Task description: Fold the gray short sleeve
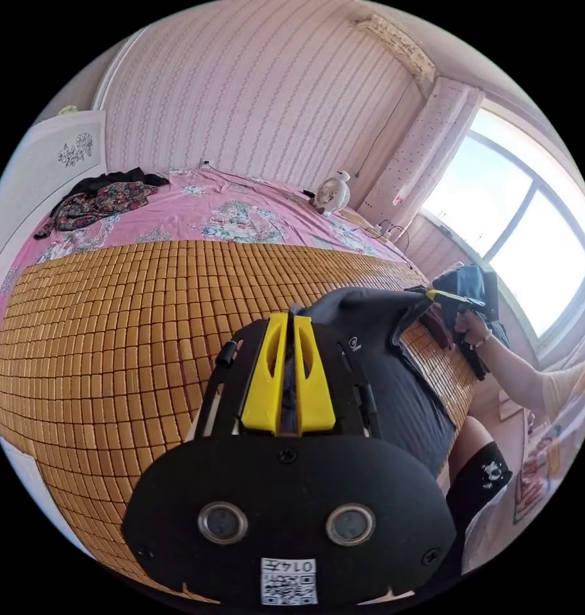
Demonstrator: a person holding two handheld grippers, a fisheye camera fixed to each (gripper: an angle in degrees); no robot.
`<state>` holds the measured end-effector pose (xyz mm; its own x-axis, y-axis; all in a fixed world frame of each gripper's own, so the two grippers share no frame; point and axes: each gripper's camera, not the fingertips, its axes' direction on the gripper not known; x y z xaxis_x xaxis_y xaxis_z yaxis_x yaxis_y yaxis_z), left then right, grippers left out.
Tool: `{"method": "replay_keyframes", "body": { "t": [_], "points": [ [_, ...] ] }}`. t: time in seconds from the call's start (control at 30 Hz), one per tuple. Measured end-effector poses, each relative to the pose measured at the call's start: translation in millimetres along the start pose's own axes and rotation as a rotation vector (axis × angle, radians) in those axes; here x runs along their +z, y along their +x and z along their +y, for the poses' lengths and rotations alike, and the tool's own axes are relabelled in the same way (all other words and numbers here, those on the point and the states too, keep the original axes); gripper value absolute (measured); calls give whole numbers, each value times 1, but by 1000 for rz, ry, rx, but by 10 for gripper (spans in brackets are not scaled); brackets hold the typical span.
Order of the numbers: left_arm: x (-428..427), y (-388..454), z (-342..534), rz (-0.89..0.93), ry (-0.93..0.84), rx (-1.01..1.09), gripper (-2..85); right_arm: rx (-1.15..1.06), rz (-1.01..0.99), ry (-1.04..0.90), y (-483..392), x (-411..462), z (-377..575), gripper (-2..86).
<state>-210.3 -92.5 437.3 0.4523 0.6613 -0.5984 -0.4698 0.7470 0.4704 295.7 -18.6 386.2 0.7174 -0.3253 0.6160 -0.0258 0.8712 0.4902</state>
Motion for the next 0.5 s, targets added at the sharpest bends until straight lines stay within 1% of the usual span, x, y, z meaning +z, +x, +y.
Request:
{"method": "replay_keyframes", "body": {
  "t": [0.03, 0.1, 0.17, 0.2, 0.27, 0.3, 0.4, 0.5],
  "points": [
    [-10, 6, 13, 17, -5, 16, -5, -6, -5, -1, -7, -20, 28, 10],
    [-35, 25, 77, 103, -77, 27, 4, 29, -43, -28, -12, -41, 74, 16],
    [-42, 32, 129, 117, -153, -47, 20, 103, -73, -107, -15, -47, 138, 29],
    [-42, 36, 160, 97, -216, -97, 32, 122, -63, -135, -15, -46, 152, 34],
    [-46, 42, 196, 34, -298, -159, 45, 217, -35, -242, -11, -41, 198, 60],
    [-53, 47, 212, -8, -315, -189, 48, 235, -37, -254, -11, -41, 205, 61],
    [-74, 68, 223, -65, -292, -187, 49, 244, -42, -245, -18, -46, 218, 67],
    [-69, 102, 210, -48, -272, -116, 49, 144, -91, -244, -47, -34, 202, 73]
  ]
}}
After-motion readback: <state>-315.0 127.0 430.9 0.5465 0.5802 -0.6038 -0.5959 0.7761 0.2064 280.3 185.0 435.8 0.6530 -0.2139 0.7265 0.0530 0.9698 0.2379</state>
